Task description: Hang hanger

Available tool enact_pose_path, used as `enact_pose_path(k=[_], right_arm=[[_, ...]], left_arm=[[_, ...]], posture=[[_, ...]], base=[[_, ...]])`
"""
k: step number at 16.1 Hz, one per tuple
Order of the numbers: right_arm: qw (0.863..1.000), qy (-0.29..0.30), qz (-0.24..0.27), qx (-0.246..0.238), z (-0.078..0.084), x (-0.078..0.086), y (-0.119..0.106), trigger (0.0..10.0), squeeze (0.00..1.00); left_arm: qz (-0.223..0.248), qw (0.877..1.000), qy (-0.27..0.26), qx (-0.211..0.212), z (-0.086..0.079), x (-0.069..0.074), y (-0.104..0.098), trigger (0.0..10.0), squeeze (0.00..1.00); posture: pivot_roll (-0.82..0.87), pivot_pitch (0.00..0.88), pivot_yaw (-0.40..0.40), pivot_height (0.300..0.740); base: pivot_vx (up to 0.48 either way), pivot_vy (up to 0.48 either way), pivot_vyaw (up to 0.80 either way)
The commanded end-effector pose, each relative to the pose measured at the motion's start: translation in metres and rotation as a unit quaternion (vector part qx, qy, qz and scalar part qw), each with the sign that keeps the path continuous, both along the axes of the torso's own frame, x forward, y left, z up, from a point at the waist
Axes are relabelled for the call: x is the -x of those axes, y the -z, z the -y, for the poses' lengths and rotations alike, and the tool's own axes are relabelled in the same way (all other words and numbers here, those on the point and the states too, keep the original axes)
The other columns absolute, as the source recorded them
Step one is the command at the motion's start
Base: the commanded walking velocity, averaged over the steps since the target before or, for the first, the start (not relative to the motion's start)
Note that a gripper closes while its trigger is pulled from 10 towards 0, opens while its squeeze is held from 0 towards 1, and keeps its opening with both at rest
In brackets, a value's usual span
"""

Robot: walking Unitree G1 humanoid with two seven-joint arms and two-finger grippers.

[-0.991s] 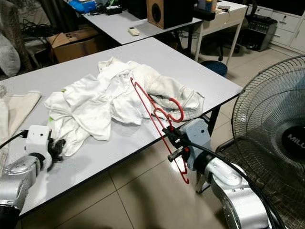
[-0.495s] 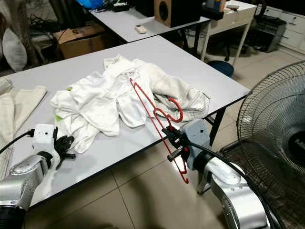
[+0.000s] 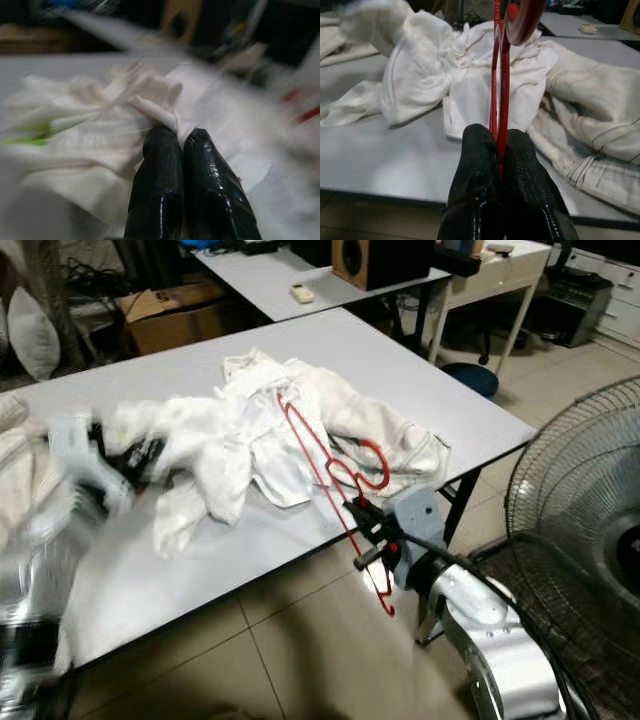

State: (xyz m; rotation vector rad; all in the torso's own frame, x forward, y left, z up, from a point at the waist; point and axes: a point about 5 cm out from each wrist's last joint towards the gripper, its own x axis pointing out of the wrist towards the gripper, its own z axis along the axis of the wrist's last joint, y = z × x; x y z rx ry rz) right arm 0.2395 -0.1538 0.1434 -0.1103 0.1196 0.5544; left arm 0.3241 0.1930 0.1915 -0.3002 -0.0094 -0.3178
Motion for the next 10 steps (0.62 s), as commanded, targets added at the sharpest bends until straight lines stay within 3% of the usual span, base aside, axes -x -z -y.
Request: enact_pose_path(k=[1,2,3,4,5,6,7,8,10], right_arm=[[1.000,0.013,0.022,-0.008,0.005,-0.004,-0.008,10.0,0.00],[0.999,0.019,0.030,-0.018,0.007,-0.005,-0.012,10.0,0.00],[0.998,0.031,0.044,-0.030,0.010,-0.007,-0.017,10.0,0.00],[0.997,0.044,0.050,-0.046,0.013,-0.008,-0.020,10.0,0.00],[0.997,0.047,0.050,-0.044,0.014,-0.007,-0.019,10.0,0.00],[0.997,0.046,0.046,-0.039,0.013,-0.005,-0.016,10.0,0.00],[0.997,0.046,0.046,-0.039,0.013,-0.005,-0.016,10.0,0.00],[0.997,0.045,0.046,-0.040,0.011,-0.004,-0.015,10.0,0.00],[0.997,0.041,0.046,-0.046,0.010,-0.003,-0.017,10.0,0.00]], left_arm=[[0.068,0.996,0.040,0.039,0.011,-0.001,-0.038,0.0,0.00],[0.127,0.985,0.072,0.088,0.018,-0.002,-0.069,0.0,0.00],[0.197,0.964,0.083,0.158,0.015,-0.001,-0.103,0.0,0.00],[0.238,0.943,0.071,0.220,0.006,-0.001,-0.123,0.0,0.00],[0.196,0.967,0.055,0.155,0.007,-0.008,-0.110,0.0,0.00],[0.091,0.995,0.037,0.022,0.011,-0.015,-0.068,0.0,0.00],[0.077,0.996,0.034,0.013,0.011,-0.016,-0.063,0.0,0.00],[0.003,0.999,0.006,-0.041,0.008,-0.016,-0.030,0.0,0.00],[-0.034,0.999,-0.004,-0.039,0.010,-0.013,-0.013,0.0,0.00]], posture=[[-0.15,0.000,0.088,0.740],[-0.15,0.000,0.090,0.740],[-0.15,0.000,0.095,0.740],[-0.15,0.000,0.098,0.740],[-0.15,0.000,0.103,0.740],[-0.15,0.000,0.105,0.740],[-0.15,0.000,0.105,0.740],[-0.16,0.000,0.106,0.740],[-0.16,0.000,0.103,0.740]], base=[[0.000,0.000,0.00],[0.000,0.000,0.00],[0.000,0.000,0.00],[0.000,0.000,0.00],[0.000,0.000,0.00],[0.000,0.000,0.00],[0.000,0.000,0.00],[0.000,0.000,0.00],[0.000,0.000,0.00]])
